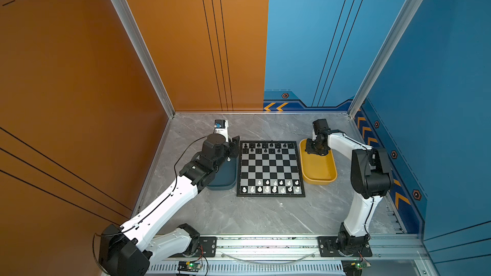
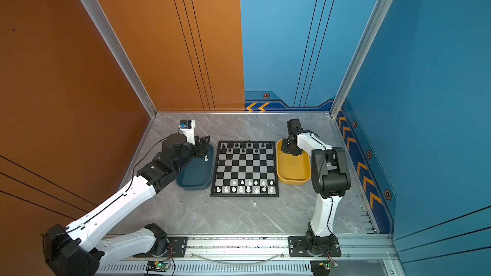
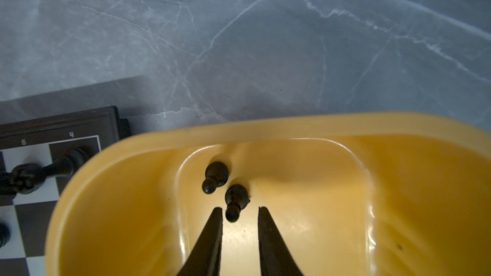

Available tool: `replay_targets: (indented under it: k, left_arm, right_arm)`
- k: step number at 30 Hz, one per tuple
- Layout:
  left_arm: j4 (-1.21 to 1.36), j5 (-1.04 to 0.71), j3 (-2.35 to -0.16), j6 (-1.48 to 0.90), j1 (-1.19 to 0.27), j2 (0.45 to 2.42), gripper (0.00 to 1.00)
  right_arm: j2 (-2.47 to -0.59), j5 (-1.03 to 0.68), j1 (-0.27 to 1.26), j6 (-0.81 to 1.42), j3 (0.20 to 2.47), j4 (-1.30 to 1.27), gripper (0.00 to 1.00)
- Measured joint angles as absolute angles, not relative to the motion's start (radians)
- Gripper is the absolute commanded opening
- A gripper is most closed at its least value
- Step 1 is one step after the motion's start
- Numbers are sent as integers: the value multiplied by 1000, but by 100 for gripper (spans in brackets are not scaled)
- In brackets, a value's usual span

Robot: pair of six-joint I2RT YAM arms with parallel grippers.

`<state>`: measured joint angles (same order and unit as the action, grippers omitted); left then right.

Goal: Set up the chess pieces on the board
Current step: 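Lower the right gripper into the yellow tray toward a black pawn, then close the right gripper on the black pawn and lift it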

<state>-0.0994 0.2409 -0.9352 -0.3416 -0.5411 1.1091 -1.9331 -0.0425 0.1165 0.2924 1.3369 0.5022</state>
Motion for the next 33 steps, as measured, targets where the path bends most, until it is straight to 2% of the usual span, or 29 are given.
replay_targets:
  k: [12, 24, 33]
  left_arm:
    - [-99, 232, -935, -343, -537, 1121, 55]
    - [-99, 230, -935, -346, -537, 1125, 55]
    - [-99, 230, -935, -346, -537, 1125, 55]
  right_arm:
    - [-1961, -54, 117, 296, 1340, 501, 19]
    - [-1961, -52, 117, 295, 1340, 502, 6]
    - [-1953, -37, 118, 295, 1340, 511, 1]
